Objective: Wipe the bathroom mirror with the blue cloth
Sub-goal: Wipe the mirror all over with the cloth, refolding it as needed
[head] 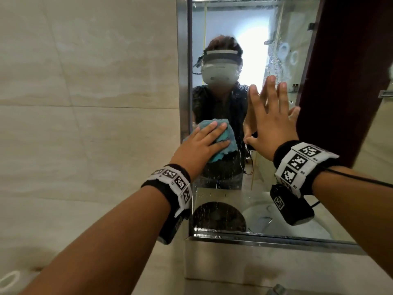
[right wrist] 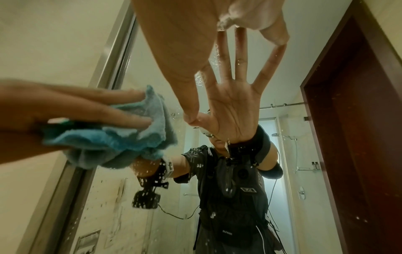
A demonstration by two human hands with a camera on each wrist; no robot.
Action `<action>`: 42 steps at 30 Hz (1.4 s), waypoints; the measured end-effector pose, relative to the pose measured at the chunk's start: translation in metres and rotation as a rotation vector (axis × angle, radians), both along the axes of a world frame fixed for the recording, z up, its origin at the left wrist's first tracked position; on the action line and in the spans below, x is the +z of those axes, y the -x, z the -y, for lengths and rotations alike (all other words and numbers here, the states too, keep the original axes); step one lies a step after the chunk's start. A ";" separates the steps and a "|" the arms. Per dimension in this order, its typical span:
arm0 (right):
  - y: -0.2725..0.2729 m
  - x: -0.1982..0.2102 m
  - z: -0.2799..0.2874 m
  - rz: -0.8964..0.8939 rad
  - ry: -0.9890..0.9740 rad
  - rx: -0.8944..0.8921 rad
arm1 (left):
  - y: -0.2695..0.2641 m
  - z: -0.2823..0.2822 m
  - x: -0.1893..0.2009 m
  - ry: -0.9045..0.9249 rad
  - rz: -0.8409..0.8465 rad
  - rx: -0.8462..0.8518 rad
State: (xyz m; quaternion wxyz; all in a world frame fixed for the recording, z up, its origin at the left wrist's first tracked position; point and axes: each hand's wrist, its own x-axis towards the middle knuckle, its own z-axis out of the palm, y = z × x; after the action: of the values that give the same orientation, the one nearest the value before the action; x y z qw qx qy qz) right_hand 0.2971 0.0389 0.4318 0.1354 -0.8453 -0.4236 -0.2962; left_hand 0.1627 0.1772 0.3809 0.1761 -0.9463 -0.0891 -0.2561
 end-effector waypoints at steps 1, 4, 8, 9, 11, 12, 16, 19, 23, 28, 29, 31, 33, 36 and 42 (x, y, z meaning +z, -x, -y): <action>0.000 0.000 0.000 -0.004 0.004 -0.001 | -0.001 -0.004 0.013 0.008 0.060 -0.021; 0.001 0.000 0.000 -0.009 0.004 0.002 | -0.010 -0.006 0.054 0.085 0.333 -0.056; 0.001 0.000 0.002 0.000 0.006 0.005 | -0.017 -0.002 0.027 0.048 0.357 -0.085; 0.001 0.000 0.002 0.004 0.007 0.006 | -0.016 -0.003 0.005 -0.010 0.319 -0.111; 0.001 -0.001 0.001 0.014 0.007 0.005 | -0.009 -0.004 -0.027 -0.110 0.167 -0.108; 0.001 -0.001 0.001 0.016 0.004 0.004 | -0.008 -0.007 -0.029 -0.125 0.105 -0.094; 0.001 -0.001 0.001 0.009 0.007 0.005 | -0.012 -0.011 0.043 -0.017 0.312 -0.135; 0.001 -0.001 0.000 0.008 0.001 -0.007 | -0.020 -0.006 0.066 0.127 0.390 -0.043; 0.000 -0.002 0.000 0.025 0.004 -0.007 | -0.018 0.012 -0.008 0.066 0.222 -0.096; -0.001 -0.002 0.000 0.030 -0.007 0.001 | -0.016 0.003 -0.017 -0.093 0.017 -0.053; -0.001 -0.003 0.000 0.029 -0.009 0.005 | -0.020 0.001 0.003 -0.075 0.130 -0.116; -0.001 -0.002 -0.001 0.022 -0.013 0.002 | -0.026 -0.001 0.050 0.023 0.371 -0.134; -0.001 -0.003 -0.001 0.021 -0.018 -0.002 | -0.029 -0.001 0.082 0.125 0.490 -0.059; -0.002 -0.004 -0.001 0.023 -0.025 0.007 | -0.032 0.002 0.063 0.097 0.499 -0.069; -0.007 -0.006 0.015 0.073 -0.080 0.033 | -0.019 0.015 -0.030 -0.064 -0.010 0.018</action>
State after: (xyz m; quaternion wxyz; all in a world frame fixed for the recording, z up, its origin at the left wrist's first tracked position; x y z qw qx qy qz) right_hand 0.3046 0.0235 0.4255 0.1586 -0.8207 -0.4298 -0.3413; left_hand 0.1820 0.1624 0.3508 0.2090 -0.9407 -0.0885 -0.2523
